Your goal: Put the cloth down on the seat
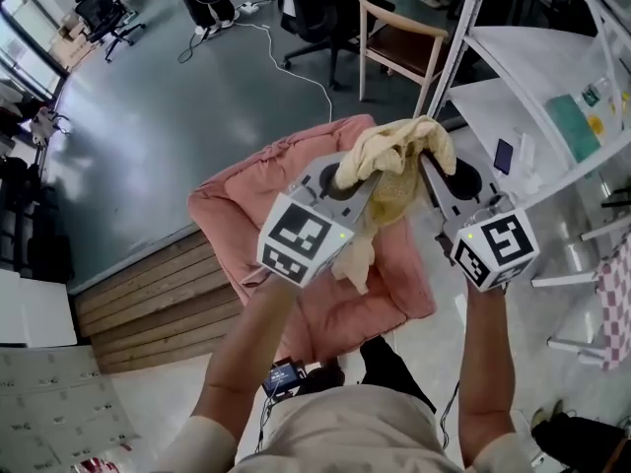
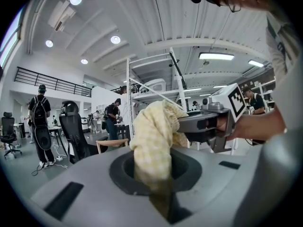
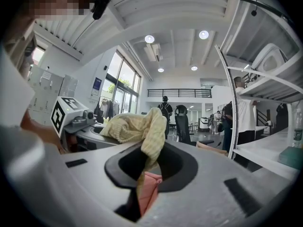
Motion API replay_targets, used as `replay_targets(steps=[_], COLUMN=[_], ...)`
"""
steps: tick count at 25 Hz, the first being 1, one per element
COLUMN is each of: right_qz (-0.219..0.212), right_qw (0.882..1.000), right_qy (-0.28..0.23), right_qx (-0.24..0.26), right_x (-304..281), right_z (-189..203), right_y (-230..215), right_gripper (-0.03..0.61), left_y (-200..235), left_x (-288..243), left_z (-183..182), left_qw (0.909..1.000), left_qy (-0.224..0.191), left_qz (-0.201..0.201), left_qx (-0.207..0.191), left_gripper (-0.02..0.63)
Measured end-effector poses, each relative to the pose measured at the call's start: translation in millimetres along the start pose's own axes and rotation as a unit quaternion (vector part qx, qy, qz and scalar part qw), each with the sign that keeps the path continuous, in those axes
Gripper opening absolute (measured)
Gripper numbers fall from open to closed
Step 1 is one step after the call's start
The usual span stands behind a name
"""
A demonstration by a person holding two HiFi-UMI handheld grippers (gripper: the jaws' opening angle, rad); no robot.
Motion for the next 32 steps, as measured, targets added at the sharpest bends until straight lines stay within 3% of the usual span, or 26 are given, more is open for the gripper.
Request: replay_targets(steps=[14, 32], right_qz=[0.009, 0.007], right_qw=[0.999, 0.997], right_qy=[0.025, 0.062], right_qx=[-0.021, -0.036], right_x=[-55.3, -109.0], right_z=[67.8, 182.0], right_y=[-49.3, -98.1], right_gripper=[0.041, 0.044], left_y=[40.7, 65.1], left_x=[-60.5, -131.5], left_z=[60.3, 167.6], left_qw=[0.9993, 0.9964], left_qy=[0.034, 0.079], left_qz=[-0.014, -0.029], left_qx=[0.012, 0.016], left_gripper=[0.041, 0.043])
Point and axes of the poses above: the fingertips, and each gripper's own axes: x backward along the fingers, y to its left, z out of its underside, the point moved 2 cm from there along x, backward along the fingers, and after that the axes turned 5 degrees about -z, right-handed, at the moved point
